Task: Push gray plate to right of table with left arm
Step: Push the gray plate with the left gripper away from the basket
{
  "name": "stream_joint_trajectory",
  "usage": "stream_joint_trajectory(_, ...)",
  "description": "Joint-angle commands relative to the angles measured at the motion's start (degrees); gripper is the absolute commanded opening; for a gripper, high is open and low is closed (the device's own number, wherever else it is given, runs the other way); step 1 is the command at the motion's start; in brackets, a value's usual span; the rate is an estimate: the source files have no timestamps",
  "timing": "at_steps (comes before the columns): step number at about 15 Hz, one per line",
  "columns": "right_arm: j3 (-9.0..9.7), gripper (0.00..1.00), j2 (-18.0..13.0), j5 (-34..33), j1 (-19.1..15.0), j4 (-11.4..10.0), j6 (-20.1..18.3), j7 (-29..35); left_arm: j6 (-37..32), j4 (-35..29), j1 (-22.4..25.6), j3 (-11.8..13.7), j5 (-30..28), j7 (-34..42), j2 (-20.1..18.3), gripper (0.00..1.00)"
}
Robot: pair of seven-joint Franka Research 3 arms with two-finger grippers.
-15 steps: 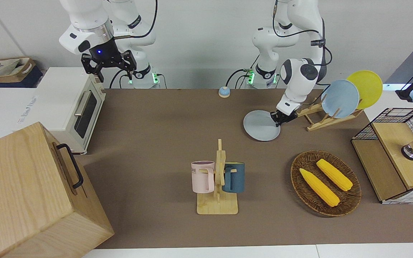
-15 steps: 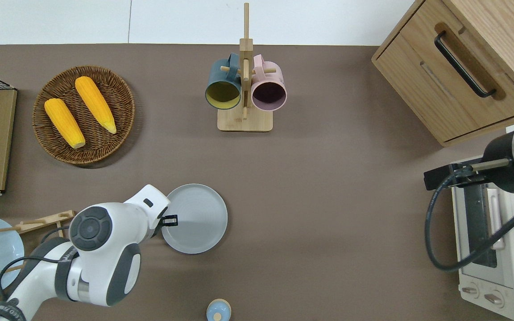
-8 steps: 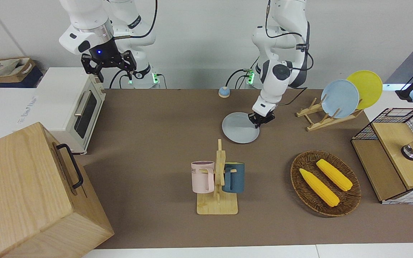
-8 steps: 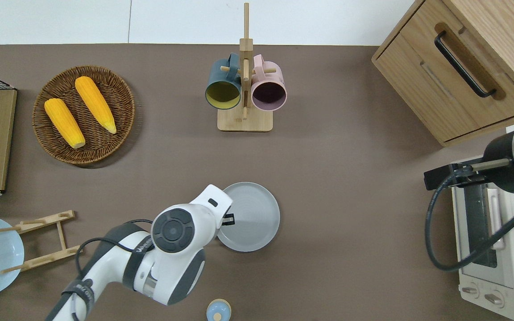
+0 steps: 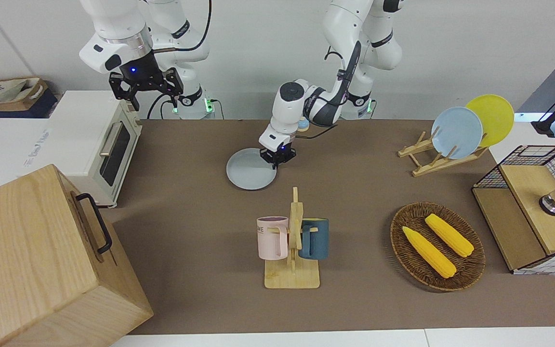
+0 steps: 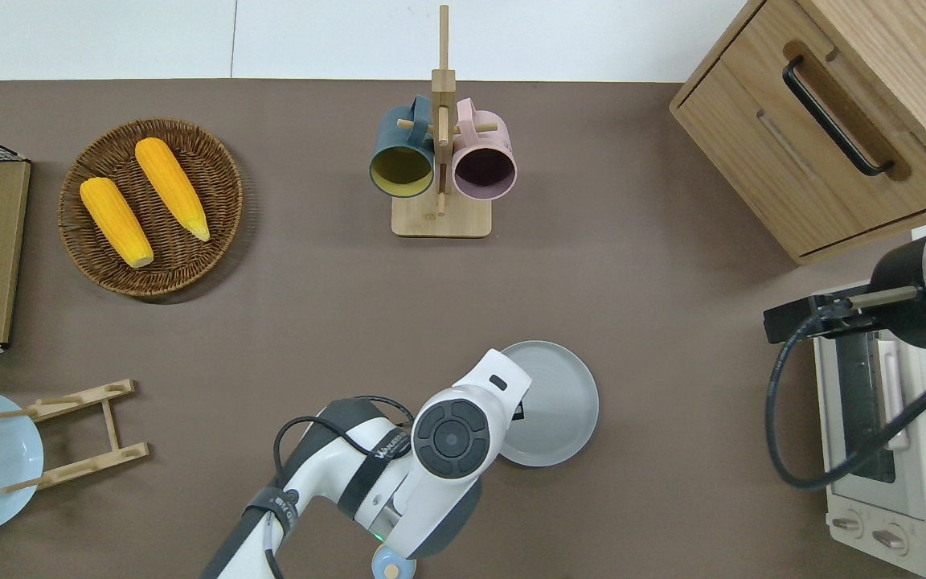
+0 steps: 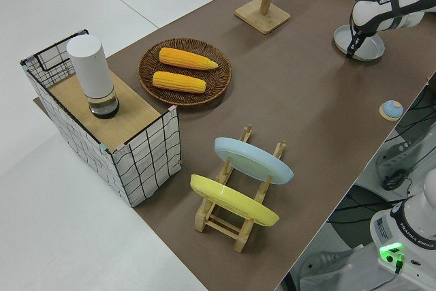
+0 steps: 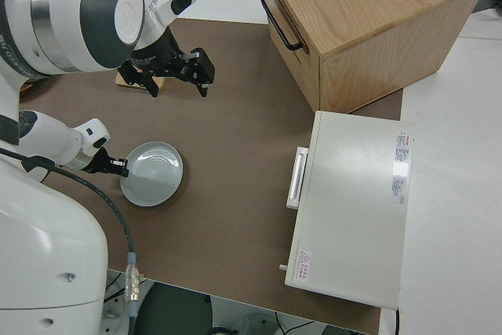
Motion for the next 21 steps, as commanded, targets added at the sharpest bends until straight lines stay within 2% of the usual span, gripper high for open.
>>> stream_joint_trajectory(1, 0.32, 0.983, -0.4, 0.5, -0.6, 0.0, -0.7, -0.1, 0.9, 6.6, -3.8, -0.5, -0.1, -5.0, 6.9, 0.0)
stream_joint_trajectory(6, 0.23, 0.983, -0.4, 0.5, -0.6, 0.1, -0.7, -0.1, 0.6, 7.6, -4.2, -1.7, 0.3, -6.1, 7.2, 0.01)
stream_joint_trajectory(7, 0.32, 0.983, -0.4, 0.5, -0.6, 0.1, -0.7, -0.1, 0.6, 7.6, -4.1, -1.7, 0.3, -6.0, 7.2, 0.05)
stream_joint_trajectory(8, 0.32, 0.983, -0.4, 0.5, -0.6, 0.0, -0.7, -0.1, 0.5, 7.6, -4.0, -1.7, 0.3, -5.9, 7.1, 0.13)
stream_joint_trajectory(10, 0.23, 0.983, -0.4, 0.5, -0.6, 0.0, -0.7, -0.1, 0.3, 7.6, -3.8, -1.6, 0.4, -5.6, 6.8, 0.77)
stream_joint_trajectory(11, 0.23, 0.983, -0.4, 0.5, -0.6, 0.0, -0.7, -0.1, 0.3, 7.6, -3.7, -1.5, 0.4, -5.5, 6.5, 0.82)
stream_joint_trajectory(15, 0.32, 0.983, -0.4, 0.5, -0.6, 0.0, -0.7, -0.1, -3.4, 7.6, -3.2, -0.8, 0.3, -5.0, 3.6, 0.92)
stream_joint_trajectory(17, 0.32, 0.983, -0.4, 0.5, -0.6, 0.0, -0.7, -0.1, -6.3, 7.5, -1.3, -0.9, 0.3, -4.7, 1.7, 0.98)
stream_joint_trajectory(21, 0.23, 0.983, -0.4, 0.5, -0.6, 0.0, -0.7, -0.1, -14.1, 7.5, 3.6, -0.9, -0.1, 1.5, -2.4, 0.98)
